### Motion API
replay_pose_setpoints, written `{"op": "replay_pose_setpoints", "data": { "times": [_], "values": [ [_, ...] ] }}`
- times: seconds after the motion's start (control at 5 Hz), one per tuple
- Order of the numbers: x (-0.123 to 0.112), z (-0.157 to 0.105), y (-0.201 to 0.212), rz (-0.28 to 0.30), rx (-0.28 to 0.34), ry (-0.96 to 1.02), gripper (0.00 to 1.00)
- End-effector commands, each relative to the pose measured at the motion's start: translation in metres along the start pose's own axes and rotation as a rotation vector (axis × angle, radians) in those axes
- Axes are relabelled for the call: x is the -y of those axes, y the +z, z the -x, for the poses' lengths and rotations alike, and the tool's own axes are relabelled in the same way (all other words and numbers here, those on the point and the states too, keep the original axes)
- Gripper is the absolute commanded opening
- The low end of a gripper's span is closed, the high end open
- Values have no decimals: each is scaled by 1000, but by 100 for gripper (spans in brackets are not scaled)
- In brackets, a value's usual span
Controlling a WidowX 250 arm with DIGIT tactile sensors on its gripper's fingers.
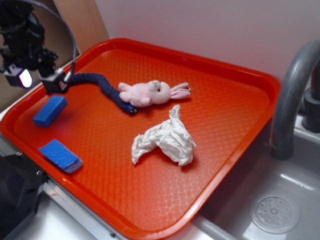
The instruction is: Grab the blue block.
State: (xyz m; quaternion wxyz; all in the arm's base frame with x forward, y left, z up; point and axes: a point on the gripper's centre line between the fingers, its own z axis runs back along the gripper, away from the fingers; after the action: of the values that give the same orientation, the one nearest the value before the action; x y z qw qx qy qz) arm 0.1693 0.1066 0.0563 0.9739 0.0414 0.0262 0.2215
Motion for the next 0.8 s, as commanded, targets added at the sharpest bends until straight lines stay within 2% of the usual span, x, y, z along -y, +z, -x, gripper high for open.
{"op": "replay_pose_setpoints", "data": {
  "times": [0.0, 0.2, 0.4, 0.6],
  "values": [
    [-2, 3, -38, 172, -86, -136, 100],
    [5, 5, -48, 150, -101, -155, 100],
    [10, 7, -50, 101, -89, -155, 100],
    [15, 10, -52, 48, -65, -158, 42]
  ]
}}
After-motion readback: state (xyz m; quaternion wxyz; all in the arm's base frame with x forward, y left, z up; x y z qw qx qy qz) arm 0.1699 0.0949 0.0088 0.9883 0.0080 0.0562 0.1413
